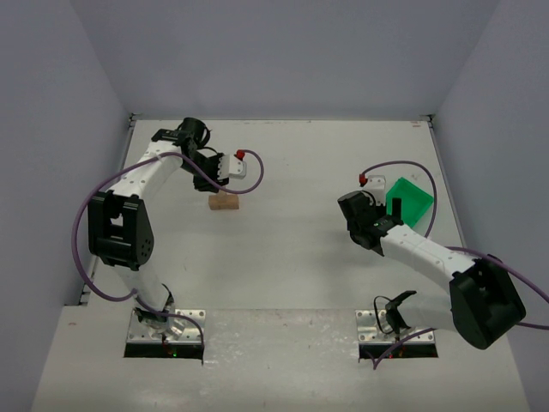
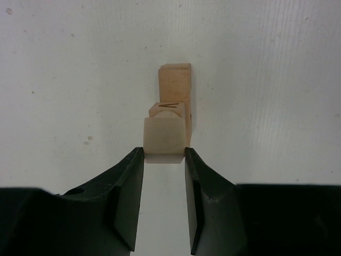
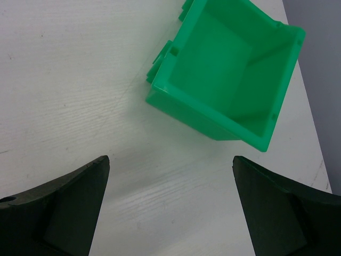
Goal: Build the wood block tower
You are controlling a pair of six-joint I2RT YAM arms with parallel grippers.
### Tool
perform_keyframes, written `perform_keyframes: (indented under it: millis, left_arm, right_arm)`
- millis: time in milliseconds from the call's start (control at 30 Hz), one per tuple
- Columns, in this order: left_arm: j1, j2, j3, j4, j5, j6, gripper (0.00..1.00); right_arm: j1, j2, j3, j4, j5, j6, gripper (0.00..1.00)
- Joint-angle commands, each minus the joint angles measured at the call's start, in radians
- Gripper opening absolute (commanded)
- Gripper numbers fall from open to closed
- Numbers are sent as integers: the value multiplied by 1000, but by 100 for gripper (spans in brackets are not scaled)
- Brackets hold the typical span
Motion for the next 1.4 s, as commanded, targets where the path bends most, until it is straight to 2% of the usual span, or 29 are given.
perform_keyframes:
  millis: [0, 567, 733, 1367]
  left_arm:
    - [9, -4, 30, 0, 33, 9, 3]
    - [10, -6, 34, 18, 28, -9, 8]
    - [10, -5, 35, 23, 24, -13, 18]
    - [10, -13, 23, 40, 8, -27, 28]
  right_arm:
    - [-4, 7, 38, 23, 18, 8, 99]
    - [-4, 8, 40, 20, 2, 4, 99]
    - [-4, 7, 40, 20, -5, 2, 99]
    - [-5, 1, 38, 27, -27, -12, 99]
